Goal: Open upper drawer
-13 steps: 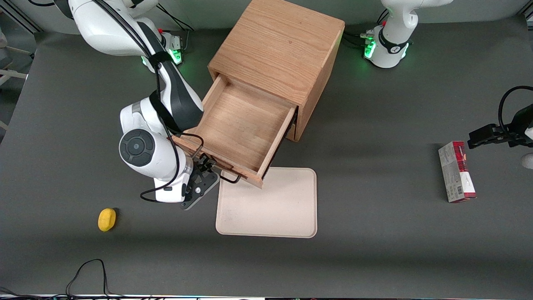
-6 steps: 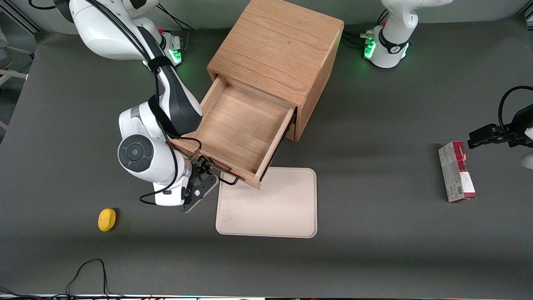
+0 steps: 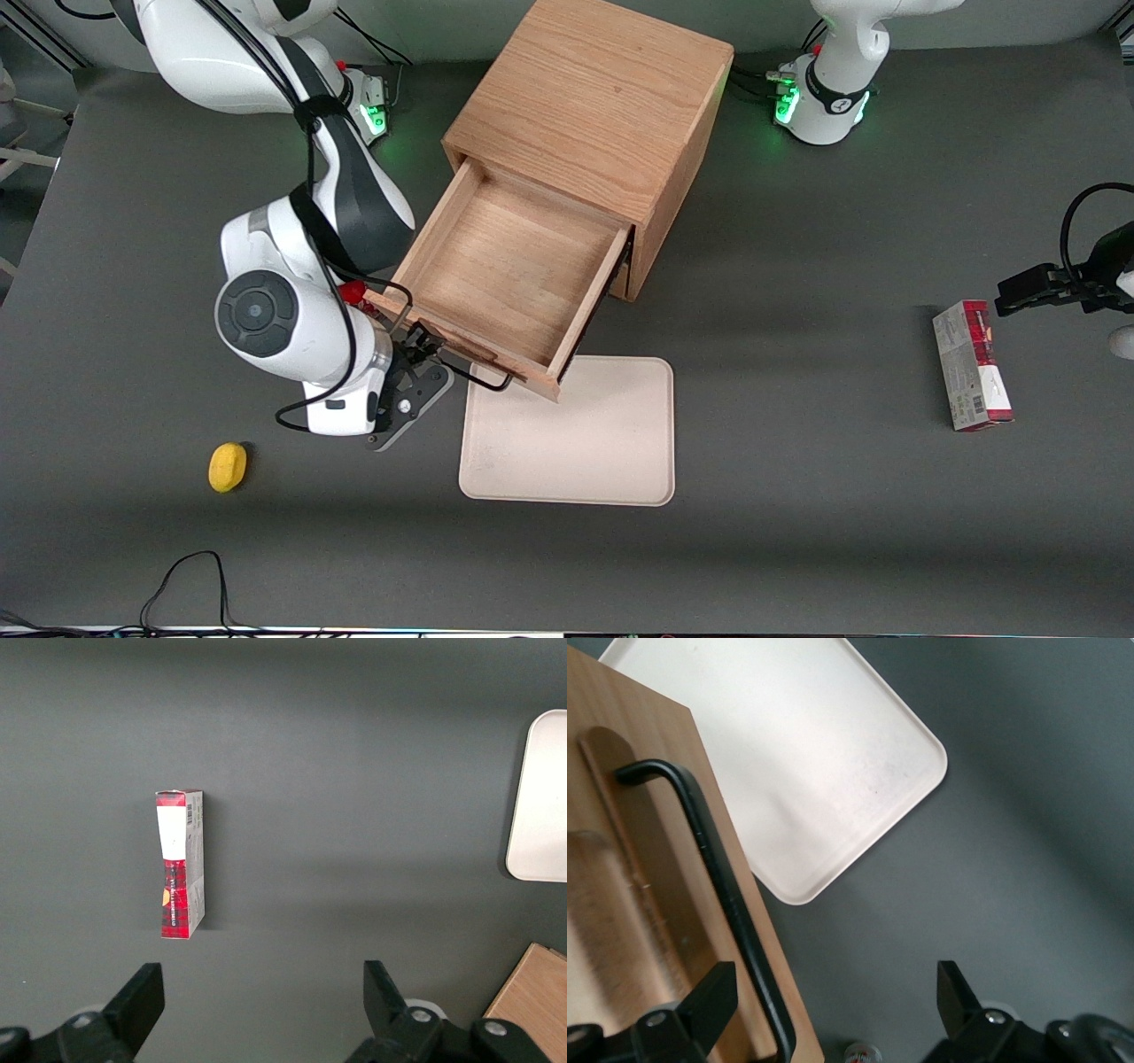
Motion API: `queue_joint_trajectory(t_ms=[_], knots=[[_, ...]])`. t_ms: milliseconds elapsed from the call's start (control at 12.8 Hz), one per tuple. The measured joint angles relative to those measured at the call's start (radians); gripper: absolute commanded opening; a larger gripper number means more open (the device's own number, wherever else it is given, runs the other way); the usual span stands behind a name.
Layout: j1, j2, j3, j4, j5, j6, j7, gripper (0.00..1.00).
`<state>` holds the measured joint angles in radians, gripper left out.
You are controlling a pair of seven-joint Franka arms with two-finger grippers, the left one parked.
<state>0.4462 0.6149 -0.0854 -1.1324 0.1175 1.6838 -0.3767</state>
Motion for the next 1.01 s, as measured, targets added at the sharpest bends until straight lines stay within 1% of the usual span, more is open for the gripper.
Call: queue_joint_trajectory(t_ms=[234, 311, 467, 778, 1012], knots=[[-0.002, -0.02, 0.0, 0.058, 0.0, -0.059, 0.145, 1.0], [-0.002, -0.039, 0.0, 0.066, 0.0, -0.065, 0.211, 1.0], [-0.003, -0.088, -0.008, 0.073, 0.0, -0.13, 0.31, 1.0], [-0.009, -0.171, -0.094, 0.068, 0.0, -0.224, 0.391, 1.0], [-0.012, -0.225, -0.159, 0.033, -0.001, -0.235, 0.405, 1.0]])
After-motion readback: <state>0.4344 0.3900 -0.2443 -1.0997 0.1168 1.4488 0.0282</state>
